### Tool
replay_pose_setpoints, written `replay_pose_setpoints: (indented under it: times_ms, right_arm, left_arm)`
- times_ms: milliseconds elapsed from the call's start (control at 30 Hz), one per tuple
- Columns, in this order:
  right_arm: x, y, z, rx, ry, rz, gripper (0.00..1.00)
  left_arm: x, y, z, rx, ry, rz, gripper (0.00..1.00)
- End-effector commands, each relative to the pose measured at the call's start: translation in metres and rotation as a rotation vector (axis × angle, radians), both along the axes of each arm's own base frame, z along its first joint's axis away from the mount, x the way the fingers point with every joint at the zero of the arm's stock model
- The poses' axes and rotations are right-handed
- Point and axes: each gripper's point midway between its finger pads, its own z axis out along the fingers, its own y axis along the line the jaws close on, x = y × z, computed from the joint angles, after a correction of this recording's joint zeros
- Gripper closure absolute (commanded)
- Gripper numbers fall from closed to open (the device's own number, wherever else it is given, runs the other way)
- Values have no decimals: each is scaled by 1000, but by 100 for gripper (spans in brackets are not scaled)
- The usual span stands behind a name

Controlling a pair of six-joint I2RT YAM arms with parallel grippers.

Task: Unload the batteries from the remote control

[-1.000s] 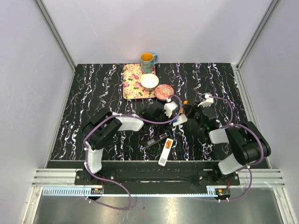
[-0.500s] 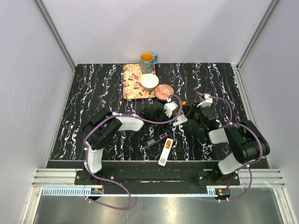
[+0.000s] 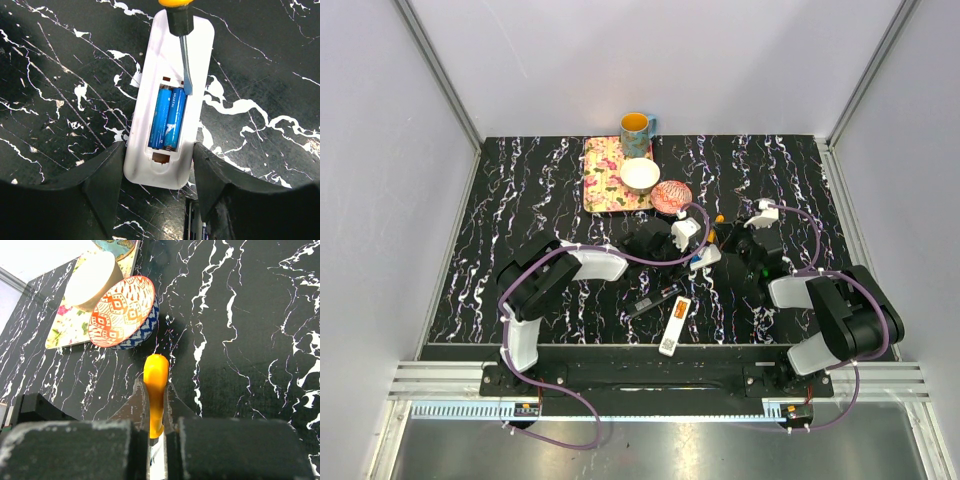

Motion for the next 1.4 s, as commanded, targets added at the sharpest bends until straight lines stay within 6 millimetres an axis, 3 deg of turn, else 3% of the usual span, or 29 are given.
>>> replay_pose_setpoints:
  times_ms: [0, 267, 733, 967, 1100, 1367]
  right_arm:
    - [15, -10, 20, -49, -63, -60, 100]
    - [15, -8, 19, -59, -77, -46, 100]
    - [3, 8, -2, -9, -22, 41, 100]
    - [-4, 23, -1, 146, -24, 89, 100]
    - [-8, 29, -11, 223, -5, 107, 100]
    - [-11, 36, 2, 339, -22, 129, 100]
  left_arm:
    - [-40, 8, -48, 107, 150, -68, 63]
    - [-42, 7, -49, 104, 159, -74, 63]
    - [-41, 6, -51, 106, 163, -69, 64]
    - [-41, 6, -54, 108, 168, -69, 64]
    - [-41, 5, -53, 102, 172, -69, 64]
    - [-42, 5, -55, 104, 173, -67, 68]
